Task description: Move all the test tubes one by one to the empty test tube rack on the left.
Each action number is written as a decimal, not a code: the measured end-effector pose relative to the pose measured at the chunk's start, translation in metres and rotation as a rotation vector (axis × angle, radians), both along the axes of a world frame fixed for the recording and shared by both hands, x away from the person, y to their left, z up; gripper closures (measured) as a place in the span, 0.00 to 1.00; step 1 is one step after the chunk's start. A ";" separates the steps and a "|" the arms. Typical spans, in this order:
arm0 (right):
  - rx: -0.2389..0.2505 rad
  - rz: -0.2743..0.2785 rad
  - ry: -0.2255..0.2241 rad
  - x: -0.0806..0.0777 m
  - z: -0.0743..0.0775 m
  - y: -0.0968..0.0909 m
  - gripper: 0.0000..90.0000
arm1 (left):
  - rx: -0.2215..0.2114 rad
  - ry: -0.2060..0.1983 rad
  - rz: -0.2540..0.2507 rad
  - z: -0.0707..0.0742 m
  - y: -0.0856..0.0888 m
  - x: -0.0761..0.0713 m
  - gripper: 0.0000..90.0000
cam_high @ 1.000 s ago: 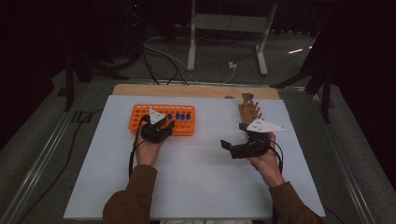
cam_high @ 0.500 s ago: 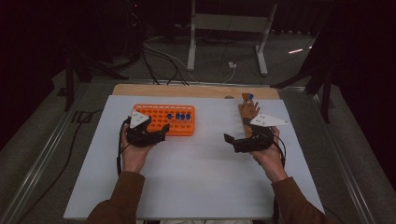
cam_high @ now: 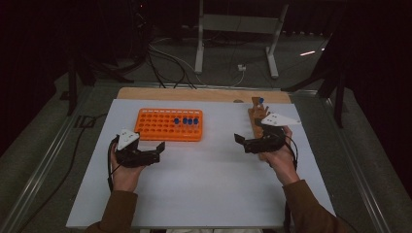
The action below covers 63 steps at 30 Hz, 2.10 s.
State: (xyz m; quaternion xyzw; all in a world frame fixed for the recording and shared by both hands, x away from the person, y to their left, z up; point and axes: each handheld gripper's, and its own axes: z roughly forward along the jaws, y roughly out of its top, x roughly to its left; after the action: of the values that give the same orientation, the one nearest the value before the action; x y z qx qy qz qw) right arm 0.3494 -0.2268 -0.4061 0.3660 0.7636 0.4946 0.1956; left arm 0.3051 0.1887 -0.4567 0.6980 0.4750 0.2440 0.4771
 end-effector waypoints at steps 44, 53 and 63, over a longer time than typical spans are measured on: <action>-0.020 -0.207 0.074 0.087 0.007 -0.047 0.00 | 0.024 -0.056 0.064 -0.016 0.012 -0.017 0.01; -0.041 -0.292 0.126 0.116 -0.009 -0.059 0.06 | 0.011 -0.056 0.065 -0.017 0.012 -0.017 0.01; -0.077 -0.339 0.189 0.143 -0.026 -0.061 0.28 | -0.008 -0.056 0.073 -0.017 0.016 -0.018 0.01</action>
State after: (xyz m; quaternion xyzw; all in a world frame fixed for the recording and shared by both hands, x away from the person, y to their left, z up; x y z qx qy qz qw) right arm 0.4928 -0.2879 -0.4319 0.5264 0.7243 0.3885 0.2174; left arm 0.2872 0.2049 -0.4737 0.6709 0.4877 0.2789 0.4840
